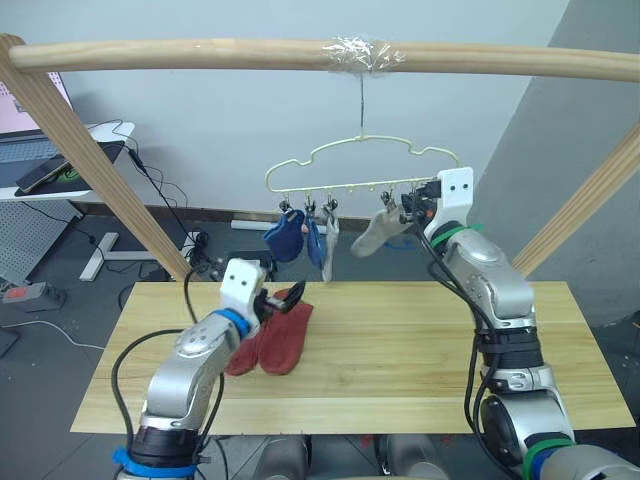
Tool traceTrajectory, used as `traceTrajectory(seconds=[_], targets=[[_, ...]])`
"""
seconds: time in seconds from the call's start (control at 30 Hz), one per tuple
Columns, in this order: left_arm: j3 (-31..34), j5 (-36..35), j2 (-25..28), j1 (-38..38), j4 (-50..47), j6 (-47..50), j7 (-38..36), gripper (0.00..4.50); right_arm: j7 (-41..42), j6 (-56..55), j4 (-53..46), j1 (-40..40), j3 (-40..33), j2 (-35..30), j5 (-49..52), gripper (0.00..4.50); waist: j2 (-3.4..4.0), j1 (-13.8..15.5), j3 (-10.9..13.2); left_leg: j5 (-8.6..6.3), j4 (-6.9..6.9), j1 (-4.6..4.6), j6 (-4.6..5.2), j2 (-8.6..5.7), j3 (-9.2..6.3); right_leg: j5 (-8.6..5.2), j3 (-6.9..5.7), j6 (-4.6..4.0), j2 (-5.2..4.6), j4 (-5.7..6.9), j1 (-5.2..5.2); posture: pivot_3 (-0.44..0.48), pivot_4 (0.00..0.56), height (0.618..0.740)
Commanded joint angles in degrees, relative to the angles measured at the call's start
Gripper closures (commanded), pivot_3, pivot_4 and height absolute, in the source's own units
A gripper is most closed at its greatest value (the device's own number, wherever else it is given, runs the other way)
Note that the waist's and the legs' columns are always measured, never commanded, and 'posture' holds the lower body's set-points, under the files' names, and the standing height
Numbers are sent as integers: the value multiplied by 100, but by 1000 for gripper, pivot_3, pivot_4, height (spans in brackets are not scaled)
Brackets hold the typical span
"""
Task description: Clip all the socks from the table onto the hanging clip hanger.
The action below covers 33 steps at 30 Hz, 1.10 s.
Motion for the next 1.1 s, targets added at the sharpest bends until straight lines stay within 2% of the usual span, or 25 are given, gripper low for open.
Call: traceTrajectory(seconds=[0.03, 0.4, 0.57, 0.67, 1.1], targets=[[-23, 267, 69, -105, 557, -470, -185, 0, 81, 452, -532, -75, -31, -51, 207, 4253, 0, 1, 0, 0, 0, 0, 0, 0, 0, 0, 0, 0, 0, 0, 0, -16, 153, 740], [-695, 1020, -346, -1146, 2973, -1479, -794, 0, 9, 1094, -951, -132, -120, -56, 373, 4253, -1, -35, 2, 0, -1, -4, 0, -2, 1, 0, -2, 1, -4, -5, 0, -57, 157, 740], [-1114, 1462, -188, -1058, 3208, -1363, -1053, 0, -36, 1298, -1048, -263, -245, -69, 430, 4253, 0, -152, 1, -1, -15, -3, 1, 0, 0, 0, -3, 1, -3, -3, -6, -77, 151, 740], [-1173, 1566, -148, -960, 3172, -1316, -1140, 582, -51, 1377, -1048, -345, -306, -72, 460, 4253, 1, -183, 1, -1, -14, -2, 1, 0, -2, 0, -3, 1, -4, -1, -5, -75, 146, 740], [-1054, 1441, -438, -389, 2299, -1581, -1122, 4467, -188, 1463, -1000, -369, -433, 19, 582, 4253, 1, -190, 1, -1, -13, 1, 1, -3, -1, -1, -3, 2, -13, -1, -2, -75, 132, 740]])
